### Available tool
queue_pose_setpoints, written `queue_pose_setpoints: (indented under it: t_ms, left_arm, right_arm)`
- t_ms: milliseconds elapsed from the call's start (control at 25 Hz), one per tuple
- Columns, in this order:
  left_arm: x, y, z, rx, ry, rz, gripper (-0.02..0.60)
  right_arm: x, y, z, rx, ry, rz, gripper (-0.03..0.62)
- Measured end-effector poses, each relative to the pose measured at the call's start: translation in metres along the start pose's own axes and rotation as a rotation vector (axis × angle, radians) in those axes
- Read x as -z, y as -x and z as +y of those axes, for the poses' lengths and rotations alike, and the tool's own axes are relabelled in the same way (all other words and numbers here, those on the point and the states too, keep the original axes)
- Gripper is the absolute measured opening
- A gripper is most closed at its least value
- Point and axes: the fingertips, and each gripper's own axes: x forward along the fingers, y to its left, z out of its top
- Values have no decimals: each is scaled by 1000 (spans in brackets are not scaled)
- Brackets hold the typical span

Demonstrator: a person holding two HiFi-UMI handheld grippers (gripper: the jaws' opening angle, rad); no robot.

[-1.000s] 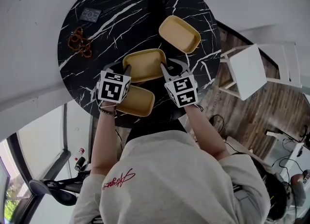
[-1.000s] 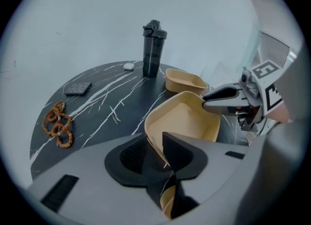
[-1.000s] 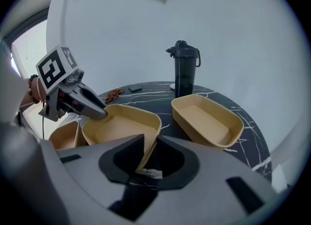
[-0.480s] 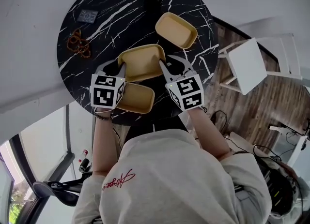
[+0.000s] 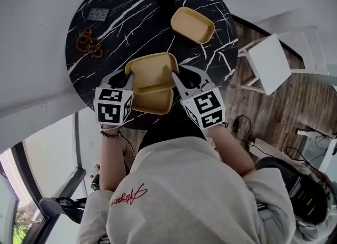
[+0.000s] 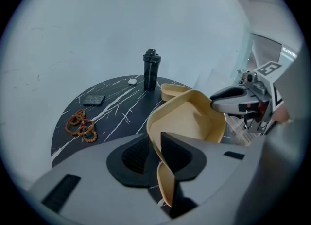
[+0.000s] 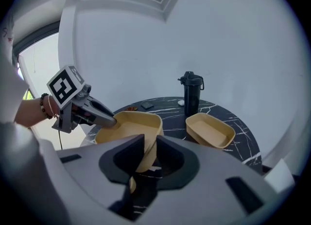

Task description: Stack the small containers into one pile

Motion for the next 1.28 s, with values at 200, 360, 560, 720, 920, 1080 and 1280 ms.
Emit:
queue_pose_setpoints:
  t_ms: [200,360,560,720,920,1080,1280]
  left_arm:
    - [15,15,4,-22,-20,21,52]
    - [27,22,4,-14,-38,38,48]
    - [30,30,3,-3,-53,48,37]
    - [29,39,-1,11,-78,62,34]
    - [28,56,-5,48,-79,95,31]
    - [44,55,-10,111,-67,185,31]
    - [60,48,-12,133,-77,259,31]
  right_arm:
    - [14,10,23,-34,-20,29,57]
    - [25,19,41,-48,-44,44,57]
    - [41,24,55,-70,-75,91,44]
    - [46,32,64,-86,-109,104,38]
    - [44,43,75,-151,-181,127,33]
    - [53,46,82,-186,-186,184,32]
    - [70,44,89,-218,-212,248,33]
